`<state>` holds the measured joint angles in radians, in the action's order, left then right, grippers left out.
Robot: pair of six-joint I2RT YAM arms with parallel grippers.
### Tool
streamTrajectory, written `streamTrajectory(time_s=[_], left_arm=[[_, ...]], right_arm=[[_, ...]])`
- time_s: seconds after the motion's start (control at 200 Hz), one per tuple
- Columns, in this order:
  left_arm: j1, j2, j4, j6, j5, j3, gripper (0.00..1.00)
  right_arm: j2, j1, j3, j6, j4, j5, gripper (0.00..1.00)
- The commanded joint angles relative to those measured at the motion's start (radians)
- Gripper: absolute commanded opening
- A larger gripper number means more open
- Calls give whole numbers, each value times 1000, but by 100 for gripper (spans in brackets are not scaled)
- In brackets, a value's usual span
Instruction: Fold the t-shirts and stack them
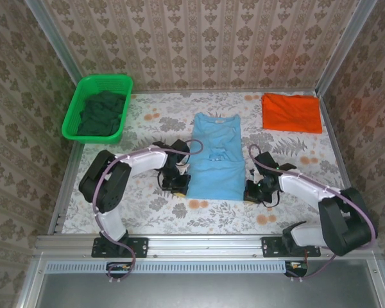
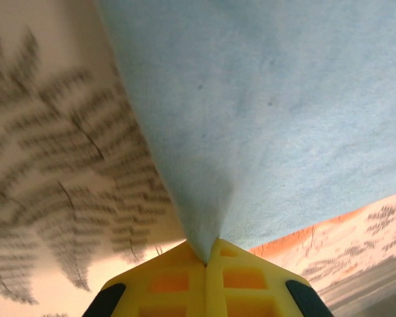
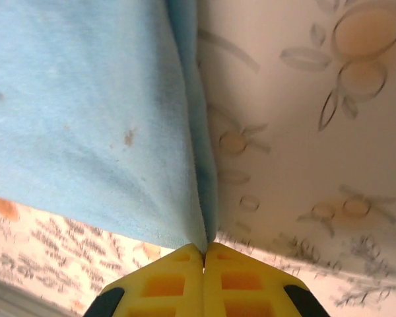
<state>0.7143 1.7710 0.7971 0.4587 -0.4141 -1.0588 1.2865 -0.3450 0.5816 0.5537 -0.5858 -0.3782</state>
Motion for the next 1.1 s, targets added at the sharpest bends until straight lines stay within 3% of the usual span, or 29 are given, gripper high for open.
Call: streamTrajectory(time_s=[0.0,0.31,0.53,0.715,0.855,1.095], left_arm=[[31,-87,25,-28,-34,40,0],[47,-351,90,25,-108,115,0],[-23,-377,80,71,-196,86,0],[-125,-281,101,85,-283,-107,0],[-189,-156,54,134,-344,-254,0],[-290,122,-32,250,-423,-548,0]], right_arm=[[-79,-30,-40,34,-41,-61,0],[-323,-121,-41,137,-239,-119,0],[-414,-103,47,149,-310,-96,0],[-302,-7,196,108,-243,-110,0],[-186,106,292,170,-100,-143,0],[203,204,578,196,-37,-160,0]])
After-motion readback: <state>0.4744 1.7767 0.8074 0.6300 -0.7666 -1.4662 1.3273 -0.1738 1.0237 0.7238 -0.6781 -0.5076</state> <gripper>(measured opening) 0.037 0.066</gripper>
